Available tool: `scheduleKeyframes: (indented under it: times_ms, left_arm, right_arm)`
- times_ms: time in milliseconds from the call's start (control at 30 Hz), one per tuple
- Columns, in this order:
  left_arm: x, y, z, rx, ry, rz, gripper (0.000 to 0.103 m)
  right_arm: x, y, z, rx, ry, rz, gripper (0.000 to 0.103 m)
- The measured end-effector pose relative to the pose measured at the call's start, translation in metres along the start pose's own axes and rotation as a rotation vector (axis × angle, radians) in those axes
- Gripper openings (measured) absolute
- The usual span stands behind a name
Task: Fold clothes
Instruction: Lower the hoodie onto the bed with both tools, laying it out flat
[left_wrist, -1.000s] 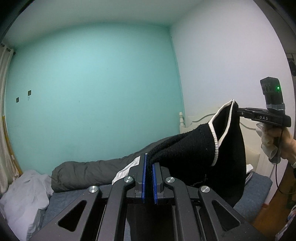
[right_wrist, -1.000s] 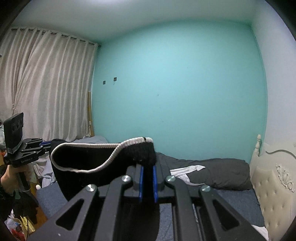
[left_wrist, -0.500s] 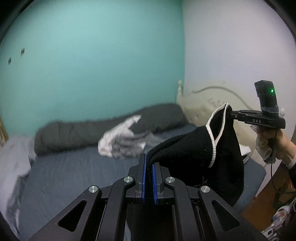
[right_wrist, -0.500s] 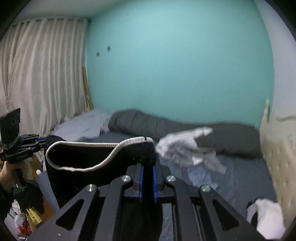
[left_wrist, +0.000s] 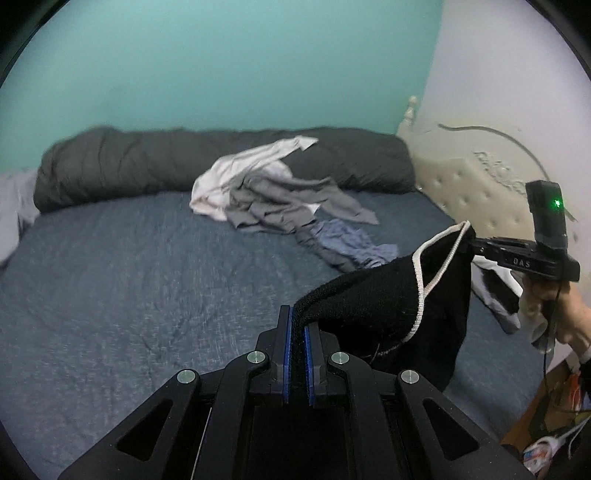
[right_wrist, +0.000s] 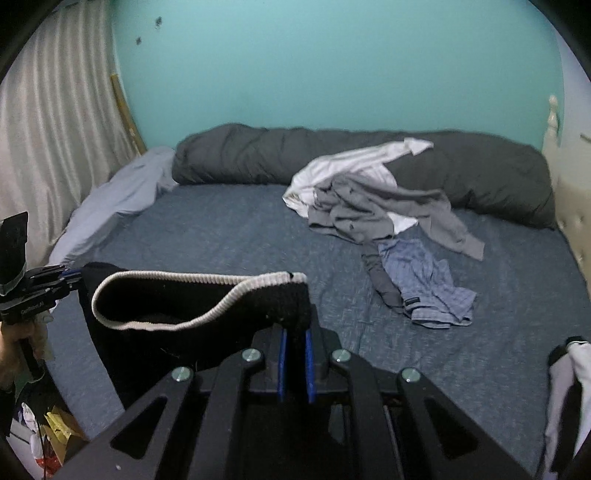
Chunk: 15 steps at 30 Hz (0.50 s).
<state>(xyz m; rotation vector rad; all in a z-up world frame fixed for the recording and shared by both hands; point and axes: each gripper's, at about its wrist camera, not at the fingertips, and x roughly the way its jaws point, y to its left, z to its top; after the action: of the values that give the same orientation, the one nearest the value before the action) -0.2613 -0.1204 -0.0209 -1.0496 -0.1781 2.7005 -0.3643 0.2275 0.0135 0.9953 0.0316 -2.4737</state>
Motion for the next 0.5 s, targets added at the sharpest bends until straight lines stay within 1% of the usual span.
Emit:
scheduleKeyframes:
  times_ms: [133,267,400,500]
  left_arm:
    - [0.057,0.029,0.009,-0.033,0.048,0.004,0.006]
    - [0.111,0.054,0.013,-0.053,0.105,0.005,0.006]
    - [0.161,0.074,0.01,-0.073,0.156,0.003,0.006]
    - [0.195,0.086,0.005,-0.094,0.19,0.002,0.006]
  right_arm:
    - [0.071,-0.022,0.0,0.018,0.063,-0.007,0.008]
    - [0.127,-0.042,0.0,0.024,0.118,-0.018,0.008]
    - [0.174,-0.062,-0.004,0.043,0.162,-0.03,0.008]
    - [0.201,-0.072,-0.006,0.052,0.183,-0.037,0.008]
